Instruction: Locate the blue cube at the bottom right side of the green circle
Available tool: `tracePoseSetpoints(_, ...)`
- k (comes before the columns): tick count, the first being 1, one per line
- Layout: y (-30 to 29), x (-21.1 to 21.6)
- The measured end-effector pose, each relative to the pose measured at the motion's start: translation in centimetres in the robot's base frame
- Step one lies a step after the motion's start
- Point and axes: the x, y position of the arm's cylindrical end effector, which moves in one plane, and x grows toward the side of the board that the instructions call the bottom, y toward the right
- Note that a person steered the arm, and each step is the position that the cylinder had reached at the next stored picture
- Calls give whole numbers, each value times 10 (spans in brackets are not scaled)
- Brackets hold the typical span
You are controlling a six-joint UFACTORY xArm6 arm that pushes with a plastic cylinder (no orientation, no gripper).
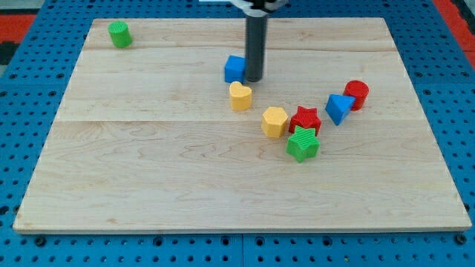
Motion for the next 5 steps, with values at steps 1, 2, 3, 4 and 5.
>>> tracePoseSetpoints(1, -61, -3)
tracePoseSetpoints(2, -88, -13)
tracePoseSetpoints(3, -40, -16)
tracePoseSetpoints(4, 7, -21)
tracePoseSetpoints(5, 13, -44)
